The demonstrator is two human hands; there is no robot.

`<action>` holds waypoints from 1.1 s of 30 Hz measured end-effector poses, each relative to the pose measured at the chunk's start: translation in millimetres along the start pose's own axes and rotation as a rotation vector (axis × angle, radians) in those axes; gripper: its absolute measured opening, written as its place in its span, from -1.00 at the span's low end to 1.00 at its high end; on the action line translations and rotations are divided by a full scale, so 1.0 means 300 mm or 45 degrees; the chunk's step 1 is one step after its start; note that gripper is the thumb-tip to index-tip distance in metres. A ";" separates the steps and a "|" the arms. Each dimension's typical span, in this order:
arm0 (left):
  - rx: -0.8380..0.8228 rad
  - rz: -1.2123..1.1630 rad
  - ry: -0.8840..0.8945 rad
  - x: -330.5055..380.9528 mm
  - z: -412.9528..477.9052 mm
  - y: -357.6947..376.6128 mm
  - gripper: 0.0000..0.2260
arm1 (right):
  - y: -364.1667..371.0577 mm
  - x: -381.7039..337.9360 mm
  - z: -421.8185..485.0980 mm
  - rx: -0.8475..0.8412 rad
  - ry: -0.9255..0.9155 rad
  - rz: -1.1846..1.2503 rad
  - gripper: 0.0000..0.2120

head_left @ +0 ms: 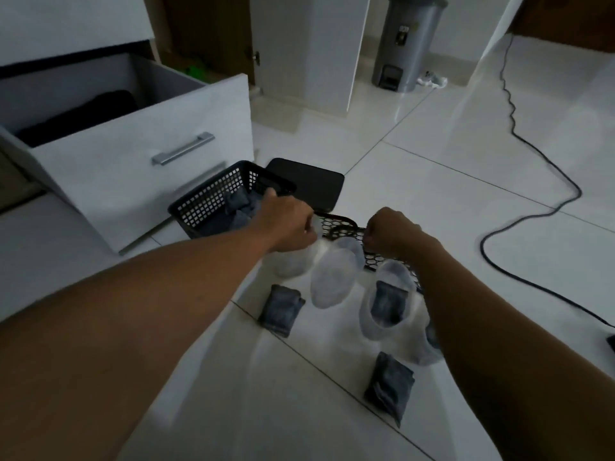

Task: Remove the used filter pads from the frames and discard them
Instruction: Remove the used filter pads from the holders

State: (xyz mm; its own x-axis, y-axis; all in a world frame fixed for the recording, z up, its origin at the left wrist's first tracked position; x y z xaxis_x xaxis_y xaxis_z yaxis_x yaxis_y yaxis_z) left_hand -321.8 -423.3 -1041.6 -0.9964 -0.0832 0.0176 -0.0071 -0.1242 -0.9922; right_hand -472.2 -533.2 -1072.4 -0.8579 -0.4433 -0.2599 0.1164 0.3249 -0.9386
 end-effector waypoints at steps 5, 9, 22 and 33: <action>-0.029 -0.069 -0.440 -0.421 -0.102 0.023 -0.72 | 0.047 -0.310 0.080 0.054 -0.163 0.081 -0.87; -0.115 -0.252 -0.560 -0.595 -0.120 0.114 -0.77 | 0.071 -0.513 0.139 0.078 -0.254 0.209 -0.78; -0.549 -0.298 -0.503 -0.638 -0.057 0.363 -0.65 | 0.369 -0.854 0.339 -0.221 -0.479 -0.273 -0.62; -0.588 -0.336 -0.588 -0.647 -0.053 0.386 -0.71 | 0.425 -0.842 0.406 -0.216 -0.407 -0.413 -0.58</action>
State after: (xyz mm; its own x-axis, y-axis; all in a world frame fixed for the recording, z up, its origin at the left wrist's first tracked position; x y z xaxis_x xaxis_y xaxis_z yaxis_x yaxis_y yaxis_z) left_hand -130.5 -405.9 -1161.9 -0.8190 -0.5323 0.2140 -0.3812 0.2262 -0.8964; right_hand -179.8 -481.4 -1154.1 -0.6366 -0.7701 -0.0416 -0.2377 0.2472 -0.9394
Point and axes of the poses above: each hand's wrist, its own z-axis towards the middle knuckle, its own y-axis out of the palm, x = y × z, the point moved 9 cm from there along z, towards the middle knuckle, and after that the axes turned 5 degrees about y, right-handed, at the moved point
